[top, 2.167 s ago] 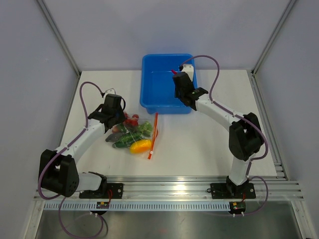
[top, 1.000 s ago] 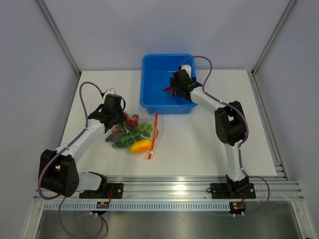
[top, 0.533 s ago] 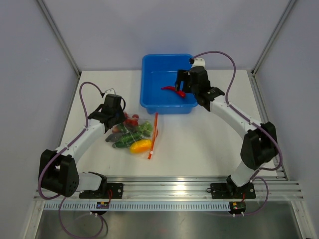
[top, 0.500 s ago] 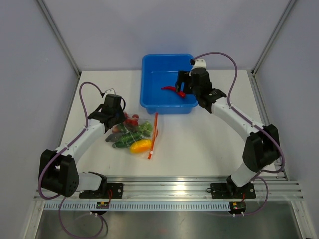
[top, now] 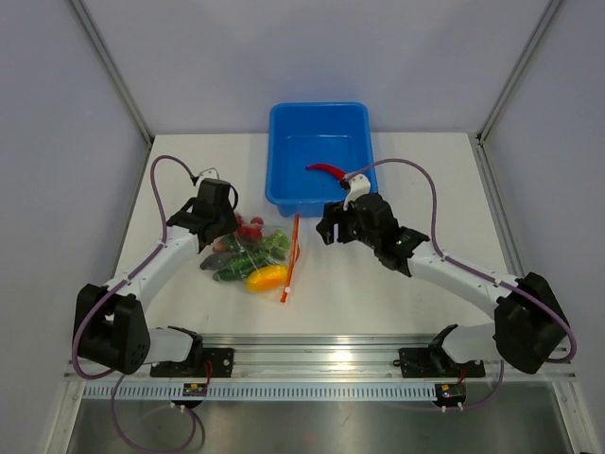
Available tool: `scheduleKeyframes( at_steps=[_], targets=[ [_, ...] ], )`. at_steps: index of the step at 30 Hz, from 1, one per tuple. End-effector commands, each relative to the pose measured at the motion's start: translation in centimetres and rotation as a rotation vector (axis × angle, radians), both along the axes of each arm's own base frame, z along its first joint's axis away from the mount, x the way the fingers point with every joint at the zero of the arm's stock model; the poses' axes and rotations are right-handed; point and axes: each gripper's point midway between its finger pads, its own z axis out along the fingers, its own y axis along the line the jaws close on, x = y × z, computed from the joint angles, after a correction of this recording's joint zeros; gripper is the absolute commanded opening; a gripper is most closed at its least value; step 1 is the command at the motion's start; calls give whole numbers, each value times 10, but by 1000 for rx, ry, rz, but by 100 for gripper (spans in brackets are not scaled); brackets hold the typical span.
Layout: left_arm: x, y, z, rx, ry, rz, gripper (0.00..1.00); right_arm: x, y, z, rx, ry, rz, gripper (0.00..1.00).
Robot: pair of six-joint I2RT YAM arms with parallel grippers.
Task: Open the zip-top bag and remove the fake food
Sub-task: Place the fake vegetable in the bin, then pick up the fake fruit from the zipper food storage bag.
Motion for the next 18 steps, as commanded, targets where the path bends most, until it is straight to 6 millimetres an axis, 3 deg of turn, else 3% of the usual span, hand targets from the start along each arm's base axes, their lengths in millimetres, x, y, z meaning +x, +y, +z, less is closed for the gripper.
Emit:
scheduleKeyframes(
  at_steps=[1, 2, 3, 6, 13, 18],
  targets=[
    [5, 1, 7, -3, -43, 9, 0, -9, 32, -4, 68, -67, 82, 74],
    [6, 2, 8, -2, -45, 9, 0, -7, 38, -4, 79, -90, 93, 73],
    [6, 2, 7, 1, -41, 12, 0, -4, 42, -21, 55, -69, 91, 72],
    [6, 4, 6, 9, -41, 17, 0, -5, 53, -41, 27, -52, 135, 69],
    [6, 3, 4, 11, -34, 13, 0, -14, 70, -50, -9, -94, 220, 68],
    [6, 3, 5, 8, -36, 11, 0, -17, 87, -68, -69, -83, 272, 68]
  ],
)
